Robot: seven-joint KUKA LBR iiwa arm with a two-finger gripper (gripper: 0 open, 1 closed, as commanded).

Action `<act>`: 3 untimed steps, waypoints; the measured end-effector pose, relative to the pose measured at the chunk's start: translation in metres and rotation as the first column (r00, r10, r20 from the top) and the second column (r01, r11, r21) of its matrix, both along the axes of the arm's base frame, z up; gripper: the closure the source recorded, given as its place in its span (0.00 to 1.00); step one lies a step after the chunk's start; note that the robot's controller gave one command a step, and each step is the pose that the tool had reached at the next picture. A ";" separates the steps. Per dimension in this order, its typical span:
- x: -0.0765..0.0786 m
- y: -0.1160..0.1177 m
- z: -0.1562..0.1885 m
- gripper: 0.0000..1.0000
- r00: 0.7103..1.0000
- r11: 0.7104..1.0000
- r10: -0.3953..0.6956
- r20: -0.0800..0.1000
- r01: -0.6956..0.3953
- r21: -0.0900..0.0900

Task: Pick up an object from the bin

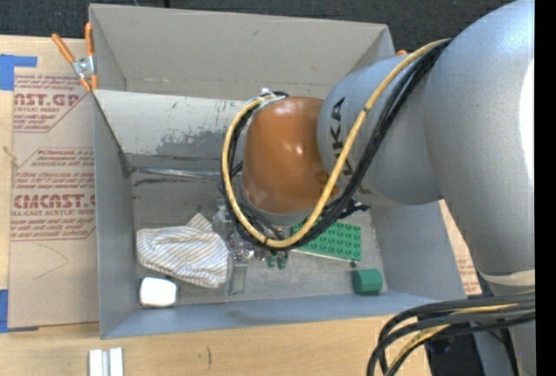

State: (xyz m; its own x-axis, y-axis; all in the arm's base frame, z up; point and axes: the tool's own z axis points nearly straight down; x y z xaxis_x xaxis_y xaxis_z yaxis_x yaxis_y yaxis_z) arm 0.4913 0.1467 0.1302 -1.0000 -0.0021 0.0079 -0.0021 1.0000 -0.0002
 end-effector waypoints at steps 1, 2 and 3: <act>0.002 0.000 0.004 0.00 1.000 1.000 -0.002 0.007 0.002 0.001; 0.014 0.027 -0.025 0.00 1.000 1.000 -0.015 0.013 0.015 0.002; 0.009 0.033 -0.060 1.00 1.000 1.000 0.020 0.010 -0.020 0.003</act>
Offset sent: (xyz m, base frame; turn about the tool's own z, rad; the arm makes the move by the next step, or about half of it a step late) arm 0.0194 0.0561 -0.0602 0.0184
